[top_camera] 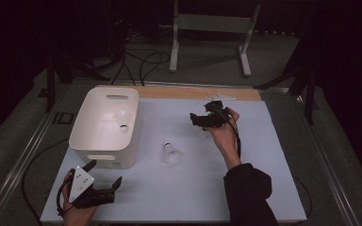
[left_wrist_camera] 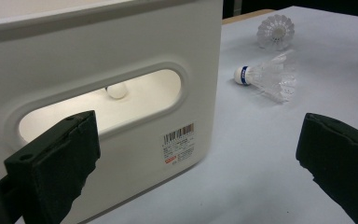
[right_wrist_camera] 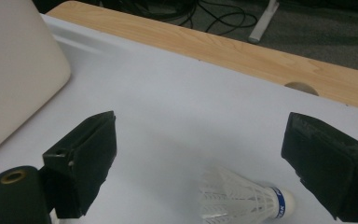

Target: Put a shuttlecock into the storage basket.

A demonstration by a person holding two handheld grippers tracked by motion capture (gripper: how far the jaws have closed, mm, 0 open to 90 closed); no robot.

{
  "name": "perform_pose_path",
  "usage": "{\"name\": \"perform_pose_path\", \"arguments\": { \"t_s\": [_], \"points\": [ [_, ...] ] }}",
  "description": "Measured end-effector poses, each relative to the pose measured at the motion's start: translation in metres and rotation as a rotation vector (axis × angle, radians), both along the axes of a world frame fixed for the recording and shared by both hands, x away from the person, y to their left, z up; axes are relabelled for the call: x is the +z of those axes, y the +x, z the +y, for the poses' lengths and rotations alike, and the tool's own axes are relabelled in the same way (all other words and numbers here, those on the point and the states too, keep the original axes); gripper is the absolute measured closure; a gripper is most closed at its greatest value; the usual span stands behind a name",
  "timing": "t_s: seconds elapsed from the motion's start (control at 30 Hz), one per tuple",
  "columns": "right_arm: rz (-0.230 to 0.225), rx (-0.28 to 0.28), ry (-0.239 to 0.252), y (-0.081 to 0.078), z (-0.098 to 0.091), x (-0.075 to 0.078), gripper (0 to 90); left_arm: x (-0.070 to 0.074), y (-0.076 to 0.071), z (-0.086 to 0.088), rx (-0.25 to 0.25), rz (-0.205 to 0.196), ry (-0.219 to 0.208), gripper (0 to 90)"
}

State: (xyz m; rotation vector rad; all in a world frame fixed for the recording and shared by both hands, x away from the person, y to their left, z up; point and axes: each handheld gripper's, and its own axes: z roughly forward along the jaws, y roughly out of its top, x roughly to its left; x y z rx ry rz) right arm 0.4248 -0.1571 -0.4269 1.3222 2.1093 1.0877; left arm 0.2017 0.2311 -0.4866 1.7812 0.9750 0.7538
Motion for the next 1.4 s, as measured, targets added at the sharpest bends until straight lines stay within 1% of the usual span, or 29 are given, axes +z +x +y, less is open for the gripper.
{"name": "perform_pose_path", "arguments": {
  "t_s": [0.23,0.47,0.63,0.73,0.77,0.97,1.2,1.3,1.4],
  "points": [
    [0.018,-0.018,-0.020,0.002,-0.003,-0.006,10.6,0.000,0.000,0.000,0.000,0.001,0.001,0.3],
    [0.032,-0.033,-0.025,0.004,-0.007,-0.013,10.6,0.000,0.000,0.000,0.000,0.000,-0.001,0.3],
    [0.044,-0.038,-0.025,0.004,-0.009,-0.018,10.6,0.000,0.000,0.000,0.001,-0.001,-0.001,0.3],
    [0.045,-0.040,-0.033,0.004,-0.010,-0.020,10.7,0.000,0.000,0.000,0.001,-0.001,-0.001,0.3],
    [0.053,-0.043,-0.033,0.004,-0.010,-0.022,10.6,0.000,0.000,0.000,0.001,-0.001,-0.001,0.3],
    [0.060,-0.045,-0.036,0.005,-0.011,-0.025,10.7,0.000,0.000,0.000,0.003,-0.001,-0.001,0.3],
    [0.074,-0.050,-0.053,0.006,-0.010,-0.030,10.7,0.000,0.000,0.001,0.003,-0.002,-0.002,0.3],
    [0.073,-0.050,-0.061,0.007,-0.010,-0.032,11.4,0.000,0.000,0.001,0.004,-0.002,-0.002,0.3],
    [0.082,-0.057,-0.073,0.007,-0.011,-0.035,12.8,0.000,0.000,0.001,0.004,-0.003,-0.003,0.3]
  ]
}}
